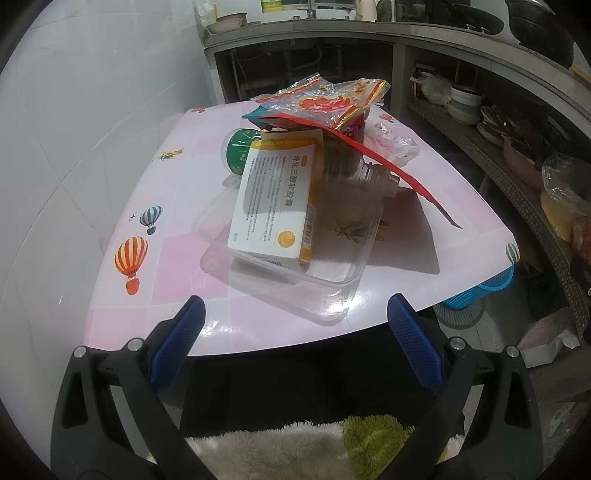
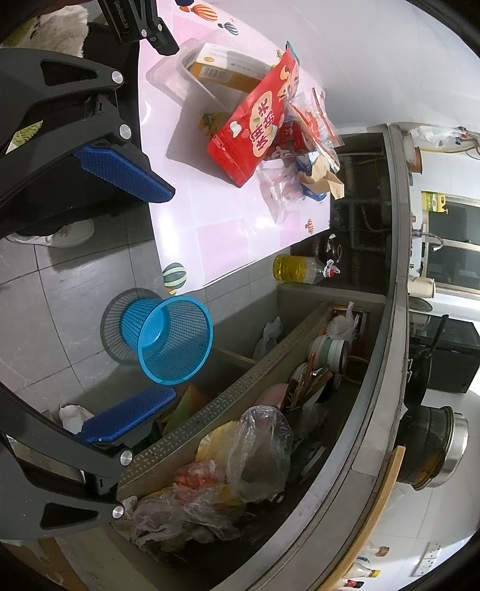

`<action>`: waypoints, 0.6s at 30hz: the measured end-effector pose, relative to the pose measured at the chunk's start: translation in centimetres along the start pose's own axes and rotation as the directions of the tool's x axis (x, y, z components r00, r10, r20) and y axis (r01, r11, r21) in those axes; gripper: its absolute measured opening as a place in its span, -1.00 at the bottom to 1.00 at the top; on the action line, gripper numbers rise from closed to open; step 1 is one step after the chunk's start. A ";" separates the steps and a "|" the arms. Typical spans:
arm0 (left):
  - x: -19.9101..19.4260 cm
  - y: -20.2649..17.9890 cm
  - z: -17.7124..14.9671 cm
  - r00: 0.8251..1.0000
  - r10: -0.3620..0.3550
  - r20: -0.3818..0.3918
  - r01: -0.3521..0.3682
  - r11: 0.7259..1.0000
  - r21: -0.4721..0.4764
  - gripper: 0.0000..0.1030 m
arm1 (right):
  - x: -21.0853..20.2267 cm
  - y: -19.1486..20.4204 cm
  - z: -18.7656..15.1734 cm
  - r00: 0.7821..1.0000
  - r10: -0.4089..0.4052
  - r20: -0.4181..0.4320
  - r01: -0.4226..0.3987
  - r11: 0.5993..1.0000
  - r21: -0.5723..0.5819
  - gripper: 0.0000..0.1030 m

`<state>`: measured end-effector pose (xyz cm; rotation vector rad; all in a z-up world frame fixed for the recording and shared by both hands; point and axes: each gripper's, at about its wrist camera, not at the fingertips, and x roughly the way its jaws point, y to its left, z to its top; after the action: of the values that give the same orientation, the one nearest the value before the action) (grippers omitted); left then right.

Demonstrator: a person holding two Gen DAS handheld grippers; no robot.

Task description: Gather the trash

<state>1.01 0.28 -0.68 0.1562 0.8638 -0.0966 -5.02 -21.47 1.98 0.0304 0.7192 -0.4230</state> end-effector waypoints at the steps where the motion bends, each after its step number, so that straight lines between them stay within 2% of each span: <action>1: 0.0 0.0 0.0 1.000 -0.001 -0.001 0.001 1.000 0.000 0.85 | 0.0 0.0 0.0 1.000 0.001 -0.001 -0.001 1.000 -0.001 0.88; 18: 0.4 0.1 0.0 1.000 0.004 -0.006 -0.004 1.000 -0.003 0.85 | -0.1 -0.3 0.2 1.000 0.002 0.003 -0.002 1.000 0.002 0.88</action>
<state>1.23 0.37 -0.95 0.1553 0.8695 -0.0906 -5.08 -21.69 2.19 0.0326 0.7160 -0.4218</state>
